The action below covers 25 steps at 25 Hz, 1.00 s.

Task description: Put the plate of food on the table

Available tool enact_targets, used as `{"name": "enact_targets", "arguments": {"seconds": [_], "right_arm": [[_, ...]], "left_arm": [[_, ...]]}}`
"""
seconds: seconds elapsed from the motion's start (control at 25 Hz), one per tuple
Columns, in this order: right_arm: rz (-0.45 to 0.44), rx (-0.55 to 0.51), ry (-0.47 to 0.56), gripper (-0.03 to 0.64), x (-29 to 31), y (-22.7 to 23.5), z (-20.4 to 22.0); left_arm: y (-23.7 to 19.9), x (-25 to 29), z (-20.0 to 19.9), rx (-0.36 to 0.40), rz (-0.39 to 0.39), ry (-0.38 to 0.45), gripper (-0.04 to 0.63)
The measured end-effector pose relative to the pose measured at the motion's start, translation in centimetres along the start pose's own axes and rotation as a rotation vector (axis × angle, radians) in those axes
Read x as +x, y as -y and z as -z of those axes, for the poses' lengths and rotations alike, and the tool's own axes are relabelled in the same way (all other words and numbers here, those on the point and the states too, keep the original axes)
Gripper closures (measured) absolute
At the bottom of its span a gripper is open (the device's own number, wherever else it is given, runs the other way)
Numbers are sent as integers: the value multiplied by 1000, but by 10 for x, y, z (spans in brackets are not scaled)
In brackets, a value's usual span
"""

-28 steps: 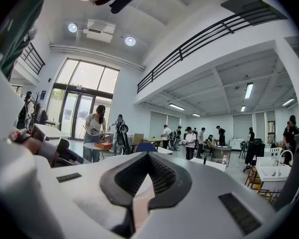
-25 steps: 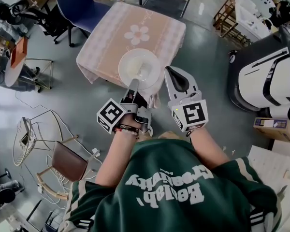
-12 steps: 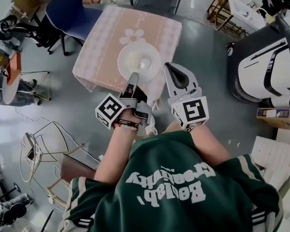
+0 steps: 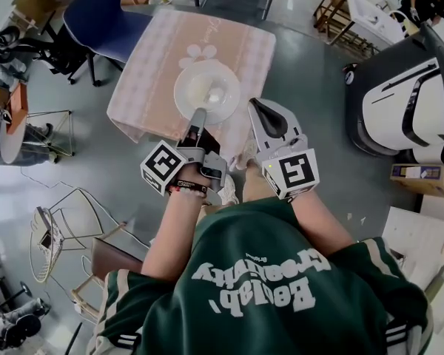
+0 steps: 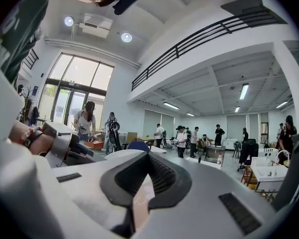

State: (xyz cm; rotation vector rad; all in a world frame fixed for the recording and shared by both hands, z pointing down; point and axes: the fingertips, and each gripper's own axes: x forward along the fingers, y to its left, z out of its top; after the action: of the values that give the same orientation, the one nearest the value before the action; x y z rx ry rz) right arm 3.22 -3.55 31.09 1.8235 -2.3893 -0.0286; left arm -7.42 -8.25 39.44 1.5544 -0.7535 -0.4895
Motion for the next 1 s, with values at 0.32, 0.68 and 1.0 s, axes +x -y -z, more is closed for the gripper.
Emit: {"name": "enact_targets", "arguments": {"seconds": [0.32,0.68,1.0], "right_arm": [[-23,-5,24,603,30,12,2],[-95,0,-18,603,104,31,15],[-158,36,-57,603,155,61,42]], "left_arm": [[-9,14,-12,-12,-10,25,569],[-25,66,-52,-50,-35,75,569],[-53,117,-63,-61,-79,99,569]]}}
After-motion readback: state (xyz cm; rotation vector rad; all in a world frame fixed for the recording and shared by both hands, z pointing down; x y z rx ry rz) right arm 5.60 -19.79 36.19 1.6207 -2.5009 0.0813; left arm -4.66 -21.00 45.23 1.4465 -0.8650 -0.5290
